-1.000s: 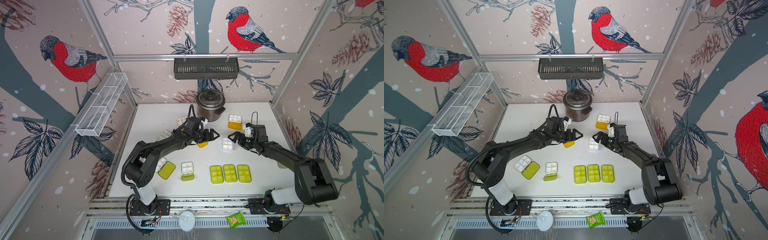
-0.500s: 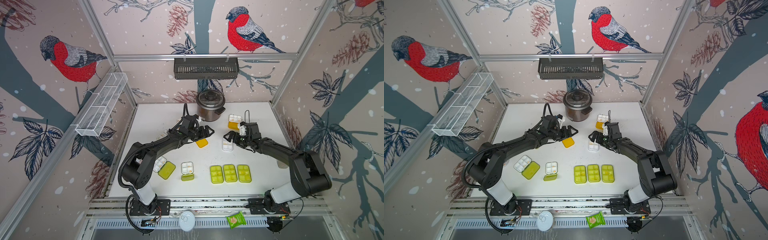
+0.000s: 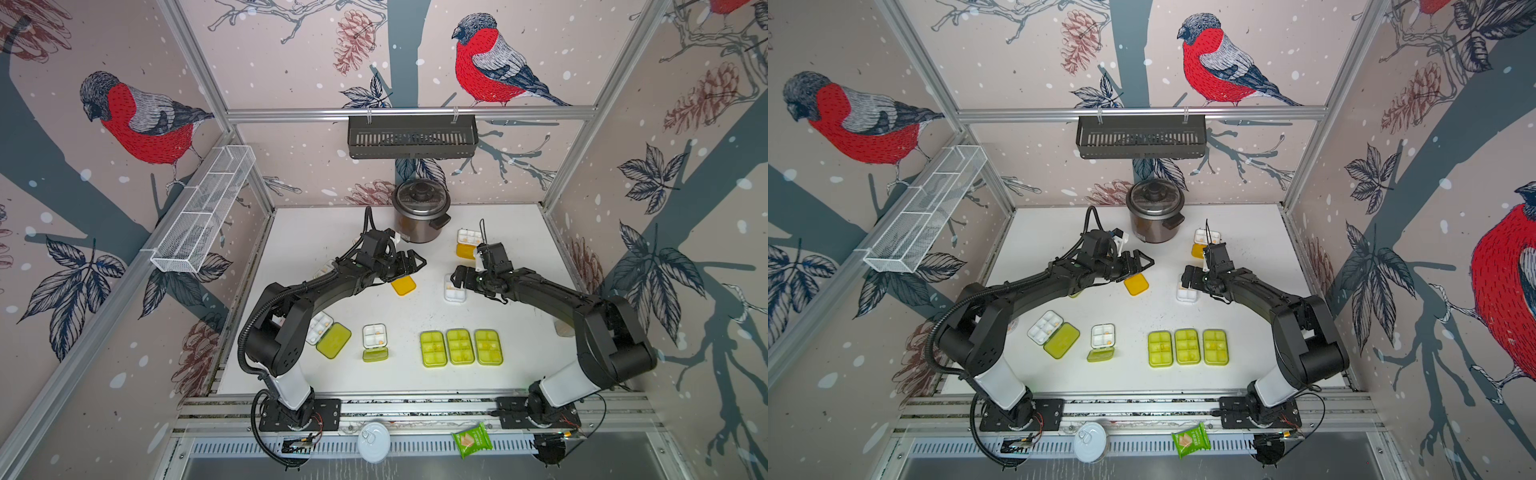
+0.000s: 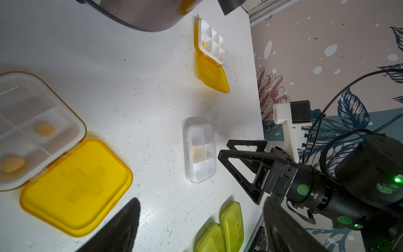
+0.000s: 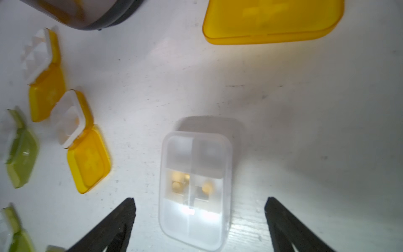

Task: Close pillboxes
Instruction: Close the lid on the pillbox.

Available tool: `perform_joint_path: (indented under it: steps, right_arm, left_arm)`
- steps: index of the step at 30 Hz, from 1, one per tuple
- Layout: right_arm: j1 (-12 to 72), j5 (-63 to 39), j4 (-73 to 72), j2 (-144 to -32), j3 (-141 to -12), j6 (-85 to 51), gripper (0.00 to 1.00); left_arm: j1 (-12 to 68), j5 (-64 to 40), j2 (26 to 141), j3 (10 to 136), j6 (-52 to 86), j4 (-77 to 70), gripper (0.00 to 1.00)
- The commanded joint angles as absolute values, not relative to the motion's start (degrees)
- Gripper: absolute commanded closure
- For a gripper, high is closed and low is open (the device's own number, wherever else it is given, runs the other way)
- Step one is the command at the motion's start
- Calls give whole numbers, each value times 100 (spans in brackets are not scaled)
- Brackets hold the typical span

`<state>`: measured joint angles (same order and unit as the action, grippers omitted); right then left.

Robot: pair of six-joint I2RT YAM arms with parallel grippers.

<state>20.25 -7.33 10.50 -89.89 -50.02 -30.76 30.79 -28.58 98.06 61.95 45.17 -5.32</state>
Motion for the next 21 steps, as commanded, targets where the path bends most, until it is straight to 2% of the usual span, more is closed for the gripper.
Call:
perform_joint_path:
  steps: [1,8,21]
  right_arm:
    - [2105,85,1644,-9094,-5172,-2663,9]
    - [2192,520,1938,-9442,-5478,-2481,10]
    - [2273,632,1813,-9718,-5340,-2510,11]
  left_arm:
    - [3059,-2987,9833,6235,4590,-717,13]
    - [3065,-3085,9891,6247,4626,-734,13]
    - [3059,-3144,9935,6250,4658,-765,13]
